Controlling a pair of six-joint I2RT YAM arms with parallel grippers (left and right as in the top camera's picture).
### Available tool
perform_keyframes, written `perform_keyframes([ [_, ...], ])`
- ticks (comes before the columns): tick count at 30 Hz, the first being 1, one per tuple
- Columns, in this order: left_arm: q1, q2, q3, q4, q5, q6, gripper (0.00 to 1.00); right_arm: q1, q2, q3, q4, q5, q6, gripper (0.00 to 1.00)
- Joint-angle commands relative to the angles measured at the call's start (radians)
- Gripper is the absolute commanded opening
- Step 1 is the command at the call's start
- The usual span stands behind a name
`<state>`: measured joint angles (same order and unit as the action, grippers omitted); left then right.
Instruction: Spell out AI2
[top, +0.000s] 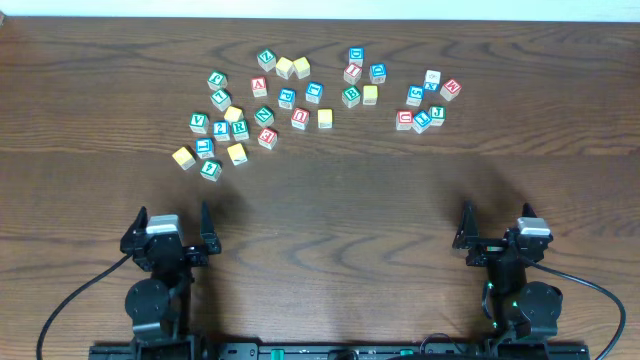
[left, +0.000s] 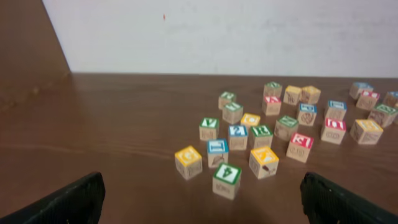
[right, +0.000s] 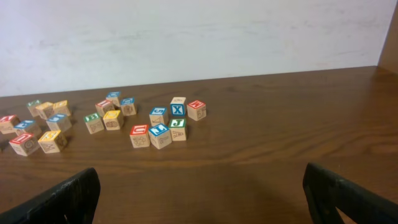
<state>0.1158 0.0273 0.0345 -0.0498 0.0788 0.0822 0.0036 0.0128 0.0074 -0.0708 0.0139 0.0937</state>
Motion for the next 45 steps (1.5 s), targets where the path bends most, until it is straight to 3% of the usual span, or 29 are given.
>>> perform_keyframes([
  [1, -0.003, 0.055, 0.066, -0.016, 0.004, -0.016, 0.99, -0.003, -0.005, -0.002, -0.004, -0.006, -0.013, 0.99],
  [11, -0.003, 0.544, 0.505, -0.091, 0.138, -0.016, 0.99, -0.003, -0.005, -0.002, -0.004, -0.006, -0.013, 0.99],
  [18, -0.003, 0.927, 0.917, -0.409, 0.273, -0.016, 0.99, -0.003, -0.005, -0.002, -0.004, -0.006, -0.013, 0.99],
  [24, -0.003, 1.214, 1.241, -0.774, 0.281, -0.016, 0.99, -0.003, -0.005, -0.002, 0.029, 0.025, -0.013, 0.99],
  [31, -0.003, 1.341, 1.258, -0.802, 0.28, -0.016, 0.99, -0.003, -0.005, -0.002, 0.066, 0.007, -0.012, 0.99],
  [39, -0.003, 1.479, 1.258, -0.775, 0.303, -0.017, 0.99, -0.003, 0.009, 0.008, 0.186, -0.196, -0.013, 0.99],
  [45, -0.005, 1.508, 1.258, -0.698, 0.359, -0.028, 0.99, -0.003, 0.174, 0.128, 0.183, -0.235, -0.044, 0.99],
])
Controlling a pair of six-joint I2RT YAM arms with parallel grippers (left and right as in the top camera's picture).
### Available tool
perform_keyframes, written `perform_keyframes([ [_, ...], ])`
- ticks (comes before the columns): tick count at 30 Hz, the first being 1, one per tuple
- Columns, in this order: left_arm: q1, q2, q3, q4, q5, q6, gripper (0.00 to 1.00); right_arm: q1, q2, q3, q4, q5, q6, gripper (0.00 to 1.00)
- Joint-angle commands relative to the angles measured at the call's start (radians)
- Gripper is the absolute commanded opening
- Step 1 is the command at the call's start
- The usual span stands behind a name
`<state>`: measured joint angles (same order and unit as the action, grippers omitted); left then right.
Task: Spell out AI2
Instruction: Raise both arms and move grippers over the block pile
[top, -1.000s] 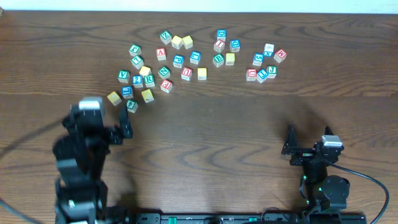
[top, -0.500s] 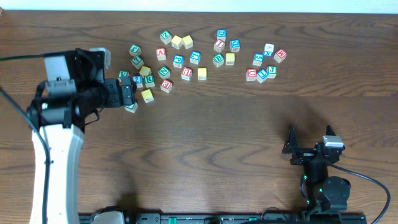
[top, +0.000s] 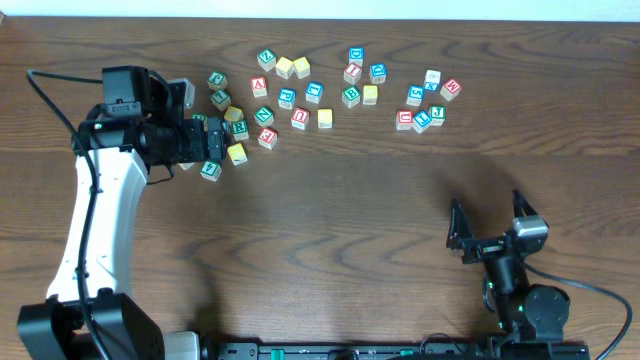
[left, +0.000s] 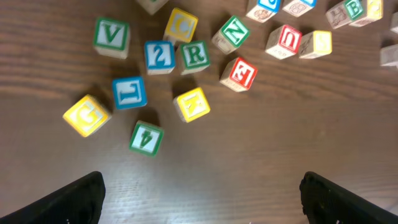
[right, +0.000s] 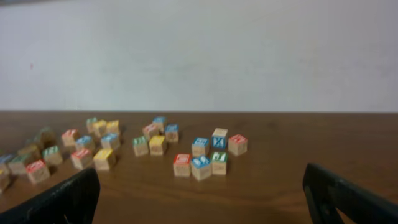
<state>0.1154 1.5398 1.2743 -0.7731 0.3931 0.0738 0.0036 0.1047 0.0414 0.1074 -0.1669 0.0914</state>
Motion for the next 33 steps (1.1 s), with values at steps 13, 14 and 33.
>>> perform_keyframes([
  [13, -0.063, -0.004, 0.114, 0.122, -0.03, -0.117, 0.99, -0.002, 0.92, 0.892, -0.399, -0.254, -0.142, 0.99],
  [14, -0.081, -0.004, 0.138, 0.119, -0.068, -0.122, 0.99, -0.002, 0.985, 0.964, -0.446, -0.275, -0.142, 0.99],
  [33, -0.242, 0.395, 0.646, -0.045, -0.231, -0.14, 0.96, 0.191, 1.938, 2.111, -1.08, -0.245, -0.299, 0.99],
])
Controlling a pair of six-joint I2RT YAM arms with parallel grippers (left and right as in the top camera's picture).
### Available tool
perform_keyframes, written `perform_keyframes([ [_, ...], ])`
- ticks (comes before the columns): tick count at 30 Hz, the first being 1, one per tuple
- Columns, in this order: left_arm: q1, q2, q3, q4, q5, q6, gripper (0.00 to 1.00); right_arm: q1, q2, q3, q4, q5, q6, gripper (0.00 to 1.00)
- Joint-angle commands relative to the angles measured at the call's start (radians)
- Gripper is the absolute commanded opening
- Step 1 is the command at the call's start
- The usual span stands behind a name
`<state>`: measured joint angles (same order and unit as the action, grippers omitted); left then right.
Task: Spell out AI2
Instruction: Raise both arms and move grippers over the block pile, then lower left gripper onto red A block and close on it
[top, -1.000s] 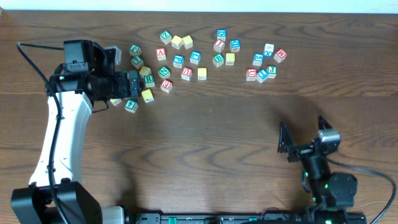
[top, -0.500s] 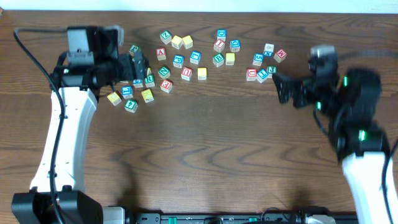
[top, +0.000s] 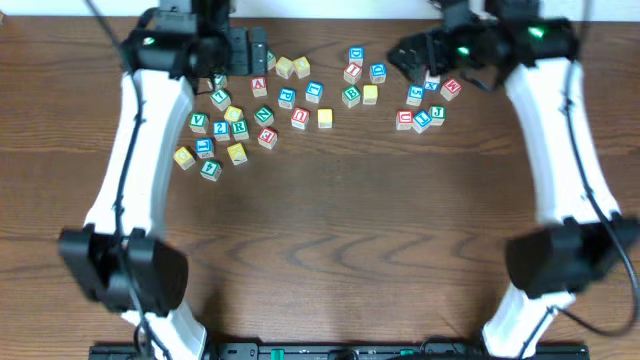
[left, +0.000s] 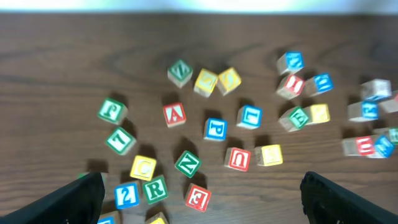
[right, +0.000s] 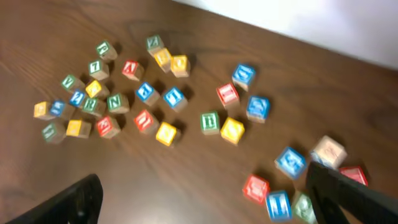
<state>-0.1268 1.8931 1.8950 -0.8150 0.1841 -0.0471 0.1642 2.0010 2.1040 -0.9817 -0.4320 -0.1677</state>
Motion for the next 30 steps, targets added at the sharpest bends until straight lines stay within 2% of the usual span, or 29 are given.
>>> perform_keyframes([
  [1, 0.002, 0.058, 0.025, 0.002, -0.022, -0.019, 0.95, 0.037, 0.053, 0.048, 0.013, 0.029, -0.04, 0.99],
  [3, 0.004, 0.111, 0.025, 0.029, -0.021, -0.018, 0.89, 0.05, 0.083, 0.048, 0.017, 0.058, -0.039, 0.99],
  [7, 0.003, 0.201, 0.025, 0.121, -0.021, -0.019, 0.8, 0.073, 0.146, 0.048, 0.128, -0.047, -0.027, 0.99],
  [9, 0.003, 0.232, 0.025, 0.16, -0.021, -0.019, 0.78, 0.083, 0.174, 0.048, 0.202, -0.033, 0.038, 0.97],
  [11, 0.003, 0.262, 0.025, 0.193, -0.022, -0.018, 0.76, 0.1, 0.216, 0.048, 0.295, 0.05, 0.188, 0.91],
  [13, 0.004, 0.278, 0.025, 0.211, -0.045, -0.019, 0.76, 0.116, 0.247, 0.048, 0.348, 0.137, 0.288, 0.9],
  [16, 0.004, 0.296, 0.024, 0.232, -0.156, -0.065, 0.75, 0.147, 0.292, 0.048, 0.418, 0.265, 0.43, 0.74],
  [19, 0.004, 0.306, 0.024, 0.245, -0.224, -0.111, 0.75, 0.181, 0.33, 0.048, 0.478, 0.381, 0.534, 0.7],
  [24, 0.004, 0.333, 0.024, 0.266, -0.23, -0.16, 0.64, 0.24, 0.388, 0.048, 0.555, 0.51, 0.617, 0.67],
  [30, 0.004, 0.393, 0.024, 0.283, -0.23, -0.201, 0.63, 0.276, 0.443, 0.048, 0.584, 0.593, 0.666, 0.63],
])
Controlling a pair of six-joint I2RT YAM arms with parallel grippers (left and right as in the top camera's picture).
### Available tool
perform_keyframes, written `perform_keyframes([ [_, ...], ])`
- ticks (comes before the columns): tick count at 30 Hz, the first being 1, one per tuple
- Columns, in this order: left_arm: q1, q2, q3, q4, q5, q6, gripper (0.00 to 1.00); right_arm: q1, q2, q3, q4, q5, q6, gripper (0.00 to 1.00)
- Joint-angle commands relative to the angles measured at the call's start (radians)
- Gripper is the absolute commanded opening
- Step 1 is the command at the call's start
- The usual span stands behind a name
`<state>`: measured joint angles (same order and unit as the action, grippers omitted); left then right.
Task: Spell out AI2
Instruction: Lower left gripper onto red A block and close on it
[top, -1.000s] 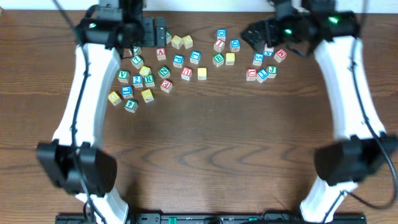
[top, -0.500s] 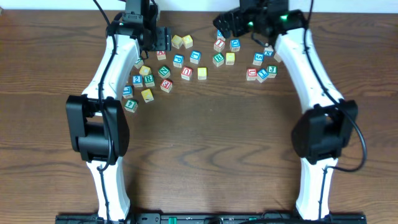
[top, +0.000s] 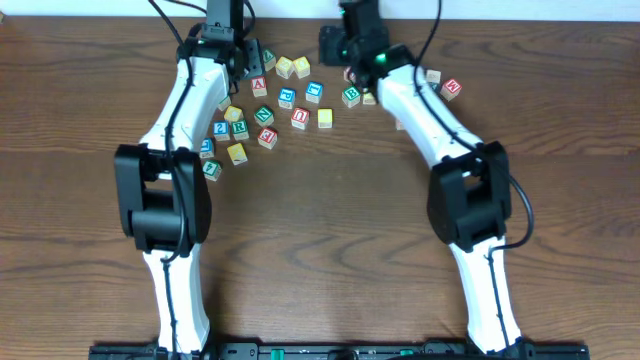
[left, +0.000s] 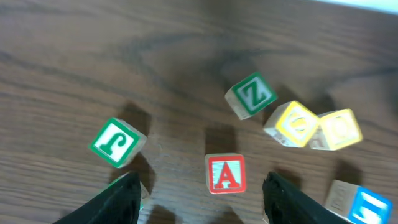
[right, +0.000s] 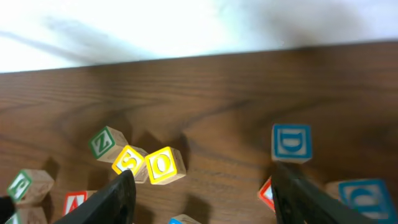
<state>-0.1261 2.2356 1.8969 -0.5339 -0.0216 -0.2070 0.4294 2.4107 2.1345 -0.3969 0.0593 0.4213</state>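
Observation:
The red A block (left: 226, 173) lies flat on the table, between the fingertips of my open left gripper (left: 202, 205) and just ahead of them. From overhead the A block (top: 259, 87) sits beside the left gripper (top: 245, 55). The blue 2 block (top: 220, 128) lies in the left cluster. My right gripper (right: 205, 202) hangs open over the back middle blocks, seen from overhead at the right gripper (top: 338, 45). A red block (right: 266, 193) shows partly behind its right finger, letter unreadable. The I block is not made out.
Many lettered blocks lie scattered across the back of the table (top: 320, 220). Near the left gripper: green Z (left: 251, 96), green J (left: 117, 142), two yellow blocks (left: 292, 123). Near the right: yellow S (right: 127, 160), yellow O (right: 164, 165), blue D (right: 291, 143). White wall (right: 186, 25) behind.
Both grippers were high over the blocks and are now low and close. The left is at the red A. The right has moved left to the back middle blocks. Both remain open.
Both arms first rested at the near table edge, open. Then the left arm was over the left cluster while the right stayed near the edge. Then both were high over the blocks. Now both are low, the left around A. No block has moved.

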Motion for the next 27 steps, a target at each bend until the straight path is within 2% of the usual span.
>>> perform_keyframes([
  [1, 0.003, 0.062, 0.022, 0.002, -0.024, -0.043, 0.63, 0.011, 0.044, 0.018, -0.003, 0.114, 0.089, 0.63],
  [11, 0.003, 0.082, 0.015, 0.007, -0.02, -0.046, 0.62, -0.017, 0.06, 0.018, -0.031, 0.133, 0.117, 0.61],
  [19, 0.002, 0.082, -0.055, 0.119, 0.039, -0.031, 0.62, -0.033, 0.06, 0.018, -0.055, 0.133, 0.117, 0.61],
  [27, -0.002, 0.099, -0.057, 0.14, 0.042, -0.031, 0.62, -0.035, 0.06, 0.018, -0.07, 0.132, 0.117, 0.63],
])
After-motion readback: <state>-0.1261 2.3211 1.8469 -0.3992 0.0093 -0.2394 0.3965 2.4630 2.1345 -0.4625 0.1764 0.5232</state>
